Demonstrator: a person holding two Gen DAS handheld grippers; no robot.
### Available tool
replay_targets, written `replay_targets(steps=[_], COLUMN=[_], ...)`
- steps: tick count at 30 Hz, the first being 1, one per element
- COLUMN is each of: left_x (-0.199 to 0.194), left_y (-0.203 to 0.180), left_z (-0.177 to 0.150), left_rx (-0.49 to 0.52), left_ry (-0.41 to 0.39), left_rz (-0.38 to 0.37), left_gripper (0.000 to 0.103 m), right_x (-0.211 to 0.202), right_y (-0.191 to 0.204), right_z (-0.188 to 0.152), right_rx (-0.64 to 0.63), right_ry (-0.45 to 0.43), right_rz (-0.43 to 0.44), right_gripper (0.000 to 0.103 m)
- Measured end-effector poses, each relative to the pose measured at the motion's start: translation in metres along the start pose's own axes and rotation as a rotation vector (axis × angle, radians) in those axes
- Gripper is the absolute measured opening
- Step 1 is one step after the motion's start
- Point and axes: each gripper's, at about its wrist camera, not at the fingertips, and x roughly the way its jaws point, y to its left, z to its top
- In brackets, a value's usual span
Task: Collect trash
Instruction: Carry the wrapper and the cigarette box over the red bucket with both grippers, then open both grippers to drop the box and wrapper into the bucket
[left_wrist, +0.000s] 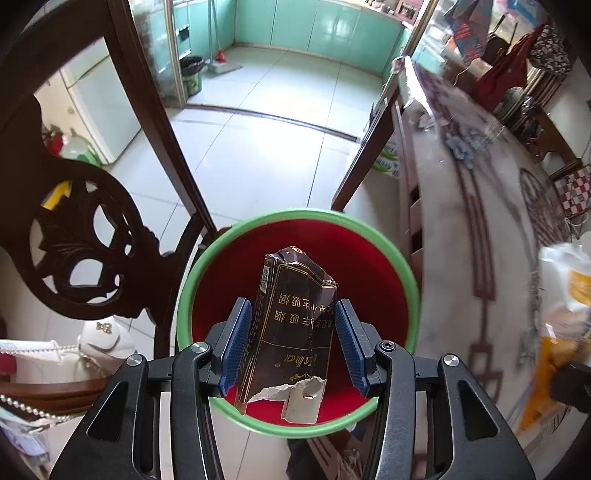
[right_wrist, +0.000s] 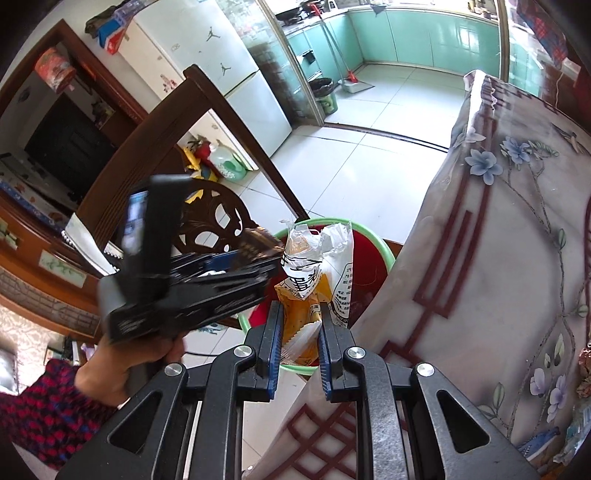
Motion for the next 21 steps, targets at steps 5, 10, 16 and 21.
replay_targets(steps=[5, 10, 16, 21], left_x=[0.01, 0.016, 0.004, -0.009], left_y=[-0.002, -0.002, 0.002, 0.01], left_z=[-0.002, 0.0, -0.001, -0.001], left_rx=[0.01, 0.005, -0.018, -0.058], left_ry=[0.031, 0.047, 0.018, -0.012], left_rz=[0.004, 0.006, -0.015, -0.003], left_gripper=[0.046, 0.066, 0.074, 0.075], right_x=[-0.002, 0.0, 0.011, 0.024], right_y=[-0.005, -0.008, -0.007, -0.005], right_z=[0.0, -0.001, 0.001, 0.005], right_rx=[0.01, 0.019, 0.02, 0.017], right_ry=[0.0, 0.004, 0.008, 0.014], right_rz=[-0.008, -0.004, 0.019, 0.026], right_gripper=[0.015, 0.015, 0.015, 0.018])
